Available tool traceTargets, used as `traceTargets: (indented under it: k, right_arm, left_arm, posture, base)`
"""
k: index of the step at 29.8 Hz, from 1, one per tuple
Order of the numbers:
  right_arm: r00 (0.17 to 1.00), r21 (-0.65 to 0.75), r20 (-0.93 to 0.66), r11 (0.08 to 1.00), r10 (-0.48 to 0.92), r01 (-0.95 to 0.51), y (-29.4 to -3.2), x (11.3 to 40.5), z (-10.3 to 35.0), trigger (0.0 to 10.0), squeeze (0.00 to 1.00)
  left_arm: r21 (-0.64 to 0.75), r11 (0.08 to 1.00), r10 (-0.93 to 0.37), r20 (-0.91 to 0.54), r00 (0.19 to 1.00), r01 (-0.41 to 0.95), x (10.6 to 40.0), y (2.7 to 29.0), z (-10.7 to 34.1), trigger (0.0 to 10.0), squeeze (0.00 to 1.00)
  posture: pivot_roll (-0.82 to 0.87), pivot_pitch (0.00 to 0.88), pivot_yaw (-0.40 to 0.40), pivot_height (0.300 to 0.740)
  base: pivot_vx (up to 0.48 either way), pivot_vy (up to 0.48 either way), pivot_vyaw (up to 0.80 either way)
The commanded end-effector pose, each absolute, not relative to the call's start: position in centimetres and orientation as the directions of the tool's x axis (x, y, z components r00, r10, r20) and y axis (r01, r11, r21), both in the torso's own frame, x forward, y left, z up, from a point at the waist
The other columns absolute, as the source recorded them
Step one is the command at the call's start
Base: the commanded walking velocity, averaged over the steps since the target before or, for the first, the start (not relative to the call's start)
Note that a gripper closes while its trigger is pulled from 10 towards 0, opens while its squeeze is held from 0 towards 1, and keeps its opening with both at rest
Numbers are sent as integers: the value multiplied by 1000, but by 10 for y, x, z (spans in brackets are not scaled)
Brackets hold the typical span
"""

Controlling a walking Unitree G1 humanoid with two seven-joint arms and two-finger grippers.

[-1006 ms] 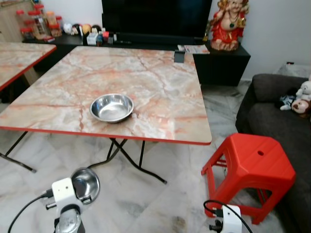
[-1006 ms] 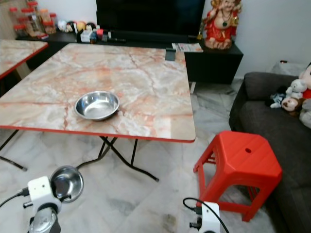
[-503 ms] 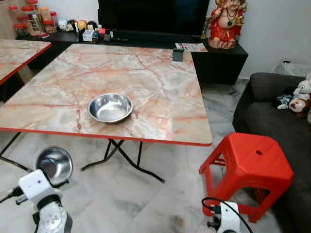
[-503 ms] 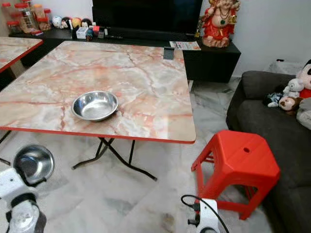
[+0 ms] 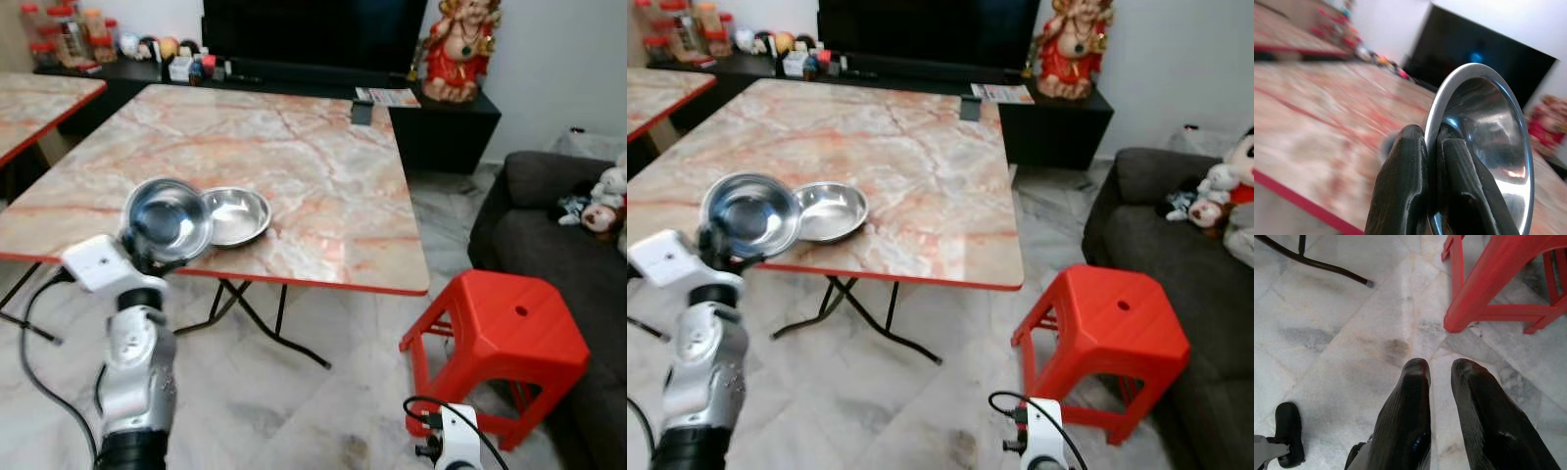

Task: Setting the table

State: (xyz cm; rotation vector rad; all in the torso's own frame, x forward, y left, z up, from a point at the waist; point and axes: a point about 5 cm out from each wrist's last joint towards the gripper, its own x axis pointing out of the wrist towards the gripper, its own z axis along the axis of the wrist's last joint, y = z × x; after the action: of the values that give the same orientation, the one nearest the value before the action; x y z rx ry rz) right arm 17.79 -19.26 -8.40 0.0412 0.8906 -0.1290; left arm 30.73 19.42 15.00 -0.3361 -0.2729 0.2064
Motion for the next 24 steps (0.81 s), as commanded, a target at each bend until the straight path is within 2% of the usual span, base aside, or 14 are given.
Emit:
traceTargets:
  k: [1, 5, 11, 16, 24]
  right_arm:
    - [626, -15, -772, 988, -109, 154, -195, 179, -83, 10000, 0]
    - [631, -13, -767, 986, -115, 164, -196, 179, -83, 10000, 0]
    - [633, -4, -766, 985, -115, 173, -192, 180, -83, 10000, 0]
    - [637, 18, -763, 982, -106, 186, -185, 181, -83, 10000, 0]
    - [638, 24, -762, 980, -109, 196, -184, 181, -83, 10000, 0]
  left_arm:
    - [-375, 922, 187, 207, 960, -99, 316, 182, 150, 10000, 0]
    - [-398, 913, 177, 182, 967, -92, 326, 179, 148, 10000, 0]
    - [-447, 889, 199, 190, 961, -96, 340, 189, 158, 10000, 0]
    - [-461, 882, 211, 194, 958, -101, 344, 198, 162, 10000, 0]
    - [-464, 879, 221, 194, 956, -109, 347, 199, 163, 10000, 0]
  posture:
    - [40, 0, -61, 740]
    - [33, 0, -54, 740]
    - [33, 0, -28, 740]
    - [26, 0, 7, 740]
    - [26, 0, 9, 740]
  base:
    - [0, 0, 0]
    - [0, 0, 0]
    - [0, 0, 0]
    - [0, 0, 0]
    - [0, 0, 0]
